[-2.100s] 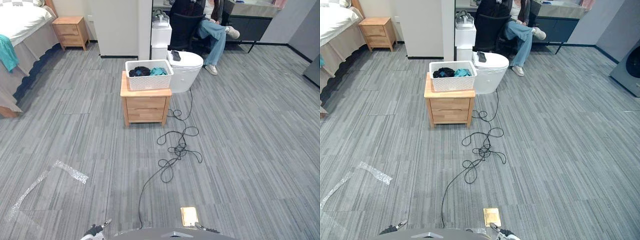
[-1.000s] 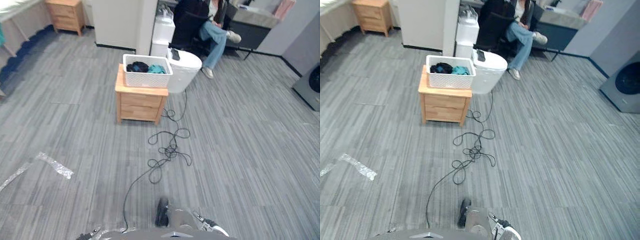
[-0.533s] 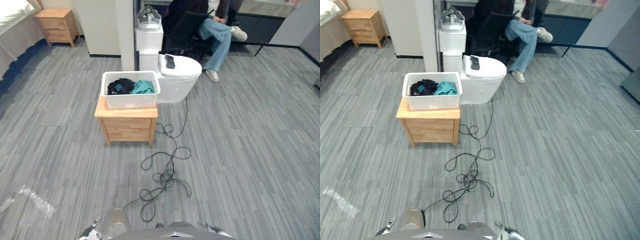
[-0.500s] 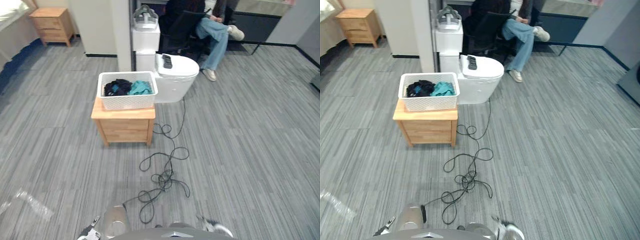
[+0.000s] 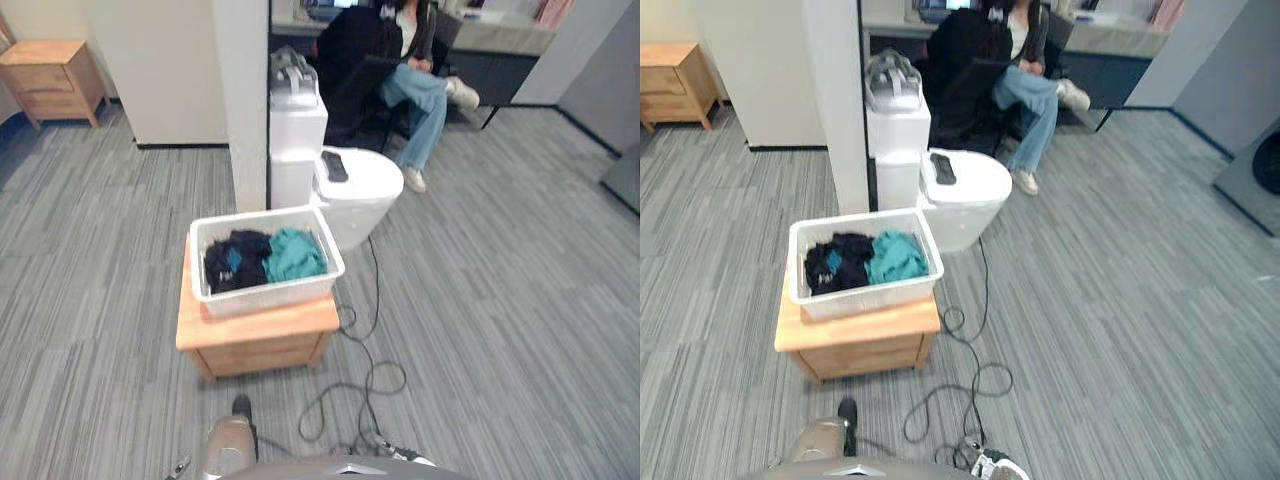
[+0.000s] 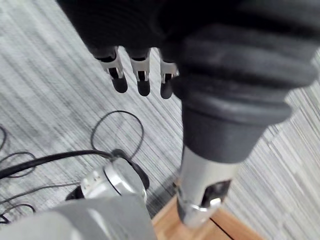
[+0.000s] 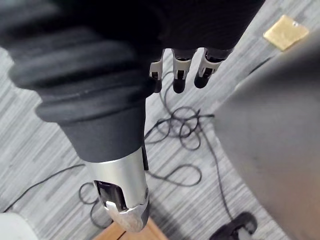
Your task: Pick up the laundry basket with both hands and put the clothes into the washing machine.
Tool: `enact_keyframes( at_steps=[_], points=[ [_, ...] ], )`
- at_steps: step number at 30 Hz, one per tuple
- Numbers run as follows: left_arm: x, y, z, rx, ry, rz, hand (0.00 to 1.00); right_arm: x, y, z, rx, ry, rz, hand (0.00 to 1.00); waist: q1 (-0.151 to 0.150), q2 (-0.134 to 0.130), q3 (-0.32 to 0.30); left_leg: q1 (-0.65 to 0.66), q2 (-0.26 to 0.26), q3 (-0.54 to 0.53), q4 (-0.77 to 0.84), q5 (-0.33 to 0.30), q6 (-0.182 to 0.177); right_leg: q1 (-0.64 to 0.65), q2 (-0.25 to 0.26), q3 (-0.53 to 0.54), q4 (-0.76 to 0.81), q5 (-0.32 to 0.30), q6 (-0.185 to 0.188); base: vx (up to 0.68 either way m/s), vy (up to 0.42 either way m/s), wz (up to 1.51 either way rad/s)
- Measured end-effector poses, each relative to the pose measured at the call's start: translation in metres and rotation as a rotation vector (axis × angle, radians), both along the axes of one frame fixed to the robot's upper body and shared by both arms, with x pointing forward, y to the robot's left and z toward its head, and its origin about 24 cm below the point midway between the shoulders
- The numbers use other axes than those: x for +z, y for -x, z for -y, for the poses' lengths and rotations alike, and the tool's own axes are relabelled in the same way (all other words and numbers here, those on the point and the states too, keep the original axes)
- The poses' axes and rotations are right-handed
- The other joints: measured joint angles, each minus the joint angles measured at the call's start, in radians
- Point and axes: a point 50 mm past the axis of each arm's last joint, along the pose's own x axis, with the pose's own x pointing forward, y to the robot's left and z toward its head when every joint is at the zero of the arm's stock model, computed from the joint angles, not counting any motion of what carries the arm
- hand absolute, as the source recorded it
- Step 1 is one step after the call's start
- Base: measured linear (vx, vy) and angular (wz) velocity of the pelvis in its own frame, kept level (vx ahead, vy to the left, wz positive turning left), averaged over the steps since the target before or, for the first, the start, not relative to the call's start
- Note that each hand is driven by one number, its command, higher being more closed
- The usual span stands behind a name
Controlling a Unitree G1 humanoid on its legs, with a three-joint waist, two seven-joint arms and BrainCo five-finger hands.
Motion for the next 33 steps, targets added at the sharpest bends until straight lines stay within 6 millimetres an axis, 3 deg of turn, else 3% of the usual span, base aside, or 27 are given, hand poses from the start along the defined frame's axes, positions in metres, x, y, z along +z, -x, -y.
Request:
enact_keyframes(
  at_steps=[1, 3, 4, 5, 7, 8, 9, 11, 14, 17, 22, 25, 33],
  points=[
    [0.001, -0.009, -0.002, -0.052, -0.010, 0.014, 0.00, 0.001, 0.000, 0.002, -0.004, 0.010, 0.008, 0.00, -0.008, -0.001, 0.000, 0.056, -0.021, -0.011, -0.032, -0.030, -0.006, -0.075, -0.007, -0.030, 0.134, -0.002, -0.003, 0.45, 0.310, 0.13],
    [0.002, -0.017, -0.002, -0.121, -0.017, 0.025, 0.00, 0.002, -0.004, 0.007, 0.001, 0.029, 0.024, 0.00, -0.016, 0.009, 0.007, 0.160, -0.037, -0.022, -0.102, -0.050, -0.005, -0.156, -0.038, -0.130, 0.208, -0.096, -0.009, 0.40, 0.264, 0.05],
    [0.003, -0.020, -0.001, -0.171, -0.022, 0.024, 0.00, 0.004, -0.006, 0.009, 0.011, 0.041, 0.040, 0.00, -0.020, 0.016, 0.011, 0.198, -0.034, -0.015, -0.126, -0.058, -0.006, -0.175, -0.048, -0.188, 0.182, -0.157, -0.011, 0.38, 0.190, -0.05],
    [0.003, -0.023, -0.001, -0.230, -0.030, 0.022, 0.00, 0.006, -0.012, 0.010, 0.037, 0.053, 0.060, 0.00, -0.021, 0.021, 0.013, 0.252, -0.023, 0.002, -0.153, -0.073, -0.007, -0.202, -0.028, -0.244, 0.065, -0.244, 0.010, 0.36, 0.139, -0.07],
    [0.003, -0.026, 0.000, -0.273, -0.036, 0.019, 0.00, 0.008, -0.019, 0.008, 0.082, 0.063, 0.081, 0.00, -0.026, 0.024, 0.010, 0.263, 0.000, 0.029, -0.162, -0.089, -0.003, -0.221, 0.045, -0.246, -0.144, -0.279, 0.043, 0.22, 0.012, 0.02],
    [0.004, -0.028, 0.001, -0.291, -0.037, 0.027, 0.00, 0.010, -0.025, 0.006, 0.106, 0.070, 0.102, 0.00, -0.034, 0.024, 0.010, 0.257, 0.013, 0.056, -0.174, -0.085, -0.010, -0.234, 0.085, -0.278, -0.327, -0.268, 0.040, 0.21, -0.072, 0.16],
    [0.004, -0.032, 0.000, -0.292, -0.039, 0.035, 0.00, 0.011, -0.027, 0.006, 0.120, 0.073, 0.108, 0.00, -0.039, 0.024, 0.011, 0.260, 0.015, 0.081, -0.184, -0.069, -0.018, -0.235, 0.105, -0.312, -0.493, -0.215, 0.024, 0.31, -0.125, 0.13],
    [0.003, -0.029, 0.001, -0.259, -0.035, 0.030, 0.00, 0.011, -0.029, 0.005, 0.122, 0.074, 0.114, 0.00, -0.035, 0.019, 0.010, 0.264, 0.000, 0.080, -0.173, -0.071, -0.029, -0.227, 0.119, -0.292, -0.611, -0.080, 0.000, 0.29, -0.155, 0.08],
    [0.001, -0.040, 0.023, -0.207, 0.018, 0.084, 0.00, 0.017, -0.037, 0.015, 0.124, 0.122, 0.145, 0.00, -0.041, 0.080, 0.002, 0.264, 0.036, 0.029, -0.173, -0.078, -0.054, -0.191, 0.151, -0.327, -0.652, -0.080, 0.000, 0.27, -0.172, 0.36],
    [0.002, -0.044, 0.028, -0.083, 0.039, 0.140, 0.00, 0.030, -0.063, 0.012, 0.157, 0.157, 0.242, 0.00, -0.032, 0.094, -0.004, 0.283, 0.064, 0.028, -0.206, -0.072, -0.075, -0.168, 0.187, -0.332, -0.687, -0.078, -0.003, 0.16, -0.131, 0.07],
    [0.005, -0.042, 0.019, 0.070, 0.032, 0.189, 0.00, 0.060, -0.097, 0.015, 0.162, 0.228, 0.433, 0.00, -0.023, 0.059, -0.010, 0.277, 0.061, 0.029, -0.219, -0.076, -0.081, -0.156, 0.196, -0.323, -0.743, -0.077, -0.004, 0.03, -0.035, -0.03],
    [0.007, -0.031, 0.009, 0.132, 0.013, 0.200, 0.00, 0.075, -0.104, 0.023, 0.151, 0.274, 0.511, 0.00, -0.023, 0.043, -0.020, 0.262, 0.040, 0.030, -0.219, -0.077, -0.080, -0.153, 0.181, -0.323, -0.778, -0.078, -0.003, -0.02, 0.023, 0.00],
    [0.013, 0.020, -0.035, 0.369, -0.085, 0.156, 0.00, 0.107, -0.110, 0.038, 0.132, 0.369, 0.647, 0.00, -0.023, 0.052, -0.023, 0.224, 0.024, 0.011, -0.241, -0.079, -0.073, -0.167, 0.172, -0.334, -0.824, -0.067, -0.002, -0.04, 0.005, 0.06]
  ],
)
